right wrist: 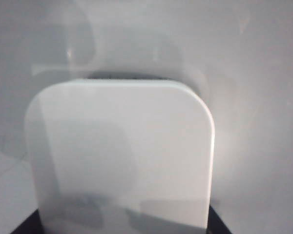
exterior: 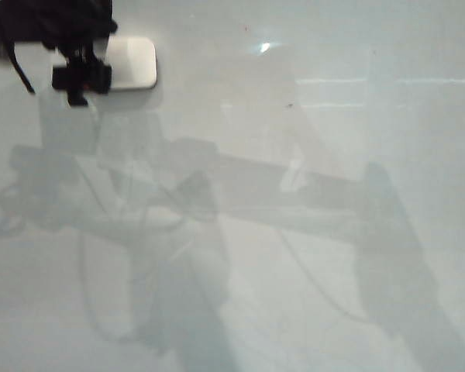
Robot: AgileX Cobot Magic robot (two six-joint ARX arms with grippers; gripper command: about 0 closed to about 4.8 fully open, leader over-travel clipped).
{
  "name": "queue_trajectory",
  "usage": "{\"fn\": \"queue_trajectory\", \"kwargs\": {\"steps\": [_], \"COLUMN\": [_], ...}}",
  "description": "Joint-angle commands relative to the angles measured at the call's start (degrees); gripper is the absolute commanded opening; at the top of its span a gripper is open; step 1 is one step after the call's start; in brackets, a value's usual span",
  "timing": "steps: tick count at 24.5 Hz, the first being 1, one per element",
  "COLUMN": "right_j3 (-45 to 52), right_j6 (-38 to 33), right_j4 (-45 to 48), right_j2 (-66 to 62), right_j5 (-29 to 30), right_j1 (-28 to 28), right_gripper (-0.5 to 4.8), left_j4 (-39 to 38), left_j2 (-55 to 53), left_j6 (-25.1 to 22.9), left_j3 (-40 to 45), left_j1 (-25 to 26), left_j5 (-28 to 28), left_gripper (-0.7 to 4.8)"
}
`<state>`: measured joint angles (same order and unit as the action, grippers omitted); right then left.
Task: Grab the whiteboard eraser that is attached to the surface of the whiteboard and use it to clean the writing on the whiteboard.
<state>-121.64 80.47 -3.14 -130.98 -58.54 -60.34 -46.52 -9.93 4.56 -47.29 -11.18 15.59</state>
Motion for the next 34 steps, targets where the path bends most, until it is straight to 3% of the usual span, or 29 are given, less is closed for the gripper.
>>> {"fn": "queue_trajectory", "kwargs": {"steps": [1,5,10,19,28,31,34], "right_j3": [-1.66,-1.55,-1.55,-1.57,-1.55,-1.55,-1.55], "right_j6": [-5.14,-17.05,-22.58,-52.30,-57.96,-56.17,-59.67], "right_j4": [-3.45,-14.08,-17.05,-43.74,-47.58,-49.16,-52.46], "right_j2": [1.09,-2.27,-7.50,-2.91,13.18,18.97,23.52], "right_j5": [-0.37,3.78,4.63,4.33,4.85,4.46,8.02], "right_j1": [1.18,1.31,0.22,-2.43,1.31,4.94,8.04], "right_gripper": [1.48,1.48,1.48,1.48,1.48,1.48,1.48], "left_j4": [0.33,0.46,0.46,0.48,0.57,1.75,3.50], "left_j2": [-0.02,-0.02,-0.02,-0.02,-0.02,-0.02,-0.02], "left_j6": [-0.22,-0.22,-0.24,-0.24,-0.24,-0.24,-0.24], "left_j3": [-0.13,-0.11,-0.13,-0.11,-0.13,-0.11,-0.13], "left_j1": [-0.07,-0.07,-0.04,-0.04,-0.04,-0.04,-0.04], "left_j5": [0.04,0.07,0.07,0.07,0.04,0.04,0.04], "left_gripper": [-0.05,-0.05,-0.05,-0.05,-0.05,-0.05,-0.05]}}
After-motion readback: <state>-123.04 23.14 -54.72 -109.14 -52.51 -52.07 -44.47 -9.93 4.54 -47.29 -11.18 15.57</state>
